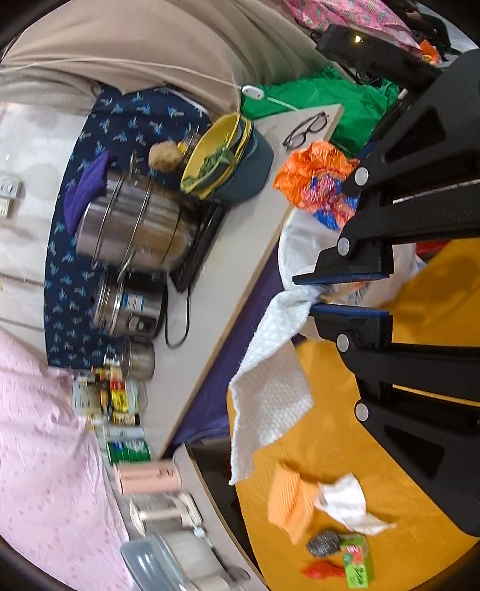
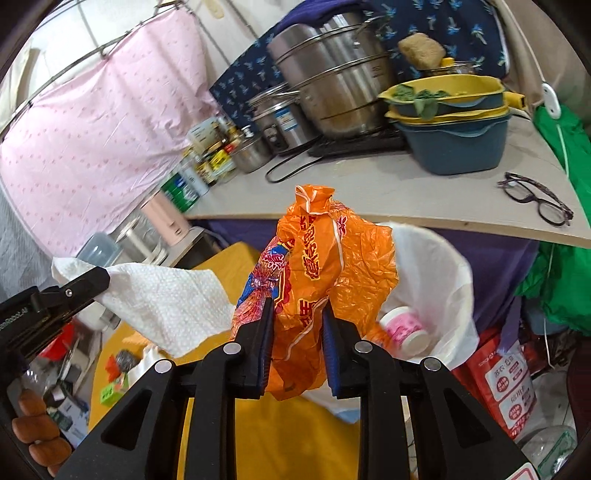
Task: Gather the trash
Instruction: 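Carry the paper towel and snack bag over the white bin and open both grippers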
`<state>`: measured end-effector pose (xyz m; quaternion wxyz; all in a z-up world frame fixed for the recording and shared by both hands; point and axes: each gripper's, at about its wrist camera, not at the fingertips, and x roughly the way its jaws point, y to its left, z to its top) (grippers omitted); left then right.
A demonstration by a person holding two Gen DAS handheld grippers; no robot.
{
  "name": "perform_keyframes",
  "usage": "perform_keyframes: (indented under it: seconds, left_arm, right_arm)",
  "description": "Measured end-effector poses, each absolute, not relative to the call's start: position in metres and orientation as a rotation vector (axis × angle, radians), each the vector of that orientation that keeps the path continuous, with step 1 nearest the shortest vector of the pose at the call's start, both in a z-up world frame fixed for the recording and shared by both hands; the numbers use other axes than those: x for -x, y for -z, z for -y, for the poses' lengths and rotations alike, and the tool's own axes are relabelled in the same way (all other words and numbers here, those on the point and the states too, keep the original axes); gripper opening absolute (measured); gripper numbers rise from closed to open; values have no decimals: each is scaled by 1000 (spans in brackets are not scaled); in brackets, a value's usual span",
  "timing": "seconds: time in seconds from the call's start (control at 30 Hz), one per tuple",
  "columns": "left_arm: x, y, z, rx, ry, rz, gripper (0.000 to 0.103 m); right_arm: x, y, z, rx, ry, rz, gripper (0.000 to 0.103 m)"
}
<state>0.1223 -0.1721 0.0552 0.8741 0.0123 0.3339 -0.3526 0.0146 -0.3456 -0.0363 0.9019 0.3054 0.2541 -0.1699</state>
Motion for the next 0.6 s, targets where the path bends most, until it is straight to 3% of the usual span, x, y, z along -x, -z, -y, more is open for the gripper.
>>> perform_keyframes:
  seconds: [0.53,0.6]
  left_arm:
    - [-136,37,274,-177,760,-870,13]
    - [-137,42,273,-182,745,-877,29]
  right_arm:
    - [-33,98,404,-741,476,-619,27]
    - [-32,97,404,-741,485,-614,29]
